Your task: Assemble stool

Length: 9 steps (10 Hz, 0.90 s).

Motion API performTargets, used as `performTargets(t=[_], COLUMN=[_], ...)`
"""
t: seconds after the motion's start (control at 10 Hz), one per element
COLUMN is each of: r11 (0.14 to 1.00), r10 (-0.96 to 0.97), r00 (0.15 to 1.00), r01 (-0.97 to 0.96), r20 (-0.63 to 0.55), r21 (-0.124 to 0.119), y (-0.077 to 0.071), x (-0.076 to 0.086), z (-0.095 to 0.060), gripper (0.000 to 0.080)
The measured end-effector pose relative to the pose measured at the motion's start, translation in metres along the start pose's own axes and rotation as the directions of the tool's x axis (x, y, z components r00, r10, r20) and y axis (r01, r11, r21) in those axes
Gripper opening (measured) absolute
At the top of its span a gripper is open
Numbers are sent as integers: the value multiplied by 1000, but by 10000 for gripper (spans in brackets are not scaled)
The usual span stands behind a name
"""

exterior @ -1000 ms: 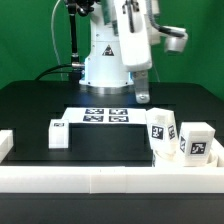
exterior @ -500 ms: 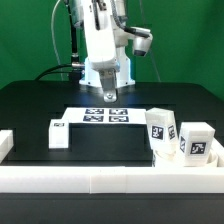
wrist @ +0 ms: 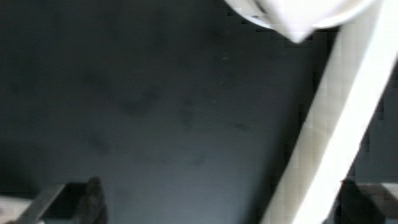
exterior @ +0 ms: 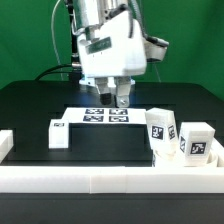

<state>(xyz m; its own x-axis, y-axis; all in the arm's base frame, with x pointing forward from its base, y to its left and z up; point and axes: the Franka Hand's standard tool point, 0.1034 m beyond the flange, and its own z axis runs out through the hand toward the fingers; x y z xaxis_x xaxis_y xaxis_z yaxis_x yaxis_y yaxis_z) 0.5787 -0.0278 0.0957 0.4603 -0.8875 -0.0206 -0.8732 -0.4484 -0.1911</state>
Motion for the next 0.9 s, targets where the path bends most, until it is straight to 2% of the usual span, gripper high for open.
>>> performTargets(t=[0.1,0.2,0.3,0.5,0.6,0.7,0.8,0.9], r11=[997,996,981,944,847,764,688,605], r10=[-74,-88,-195,-331,-532,-644,-724,-794], r00=[997,996,981,944,847,765,690,607], r01=[74,88,195,331,531,643,722,792], r20=[7,-8,-12,-15,-16,-12,-4,3], r21=[-3,24,13,8,-23,-53,-74,-86], y=[-2,-2,-1,0,6,9,10,11], x=[2,9,8,10,17,23,25,27], z=[0,-1,-1,0,1,1,2,3], gripper=[649,649,649,649,649,649,649,649])
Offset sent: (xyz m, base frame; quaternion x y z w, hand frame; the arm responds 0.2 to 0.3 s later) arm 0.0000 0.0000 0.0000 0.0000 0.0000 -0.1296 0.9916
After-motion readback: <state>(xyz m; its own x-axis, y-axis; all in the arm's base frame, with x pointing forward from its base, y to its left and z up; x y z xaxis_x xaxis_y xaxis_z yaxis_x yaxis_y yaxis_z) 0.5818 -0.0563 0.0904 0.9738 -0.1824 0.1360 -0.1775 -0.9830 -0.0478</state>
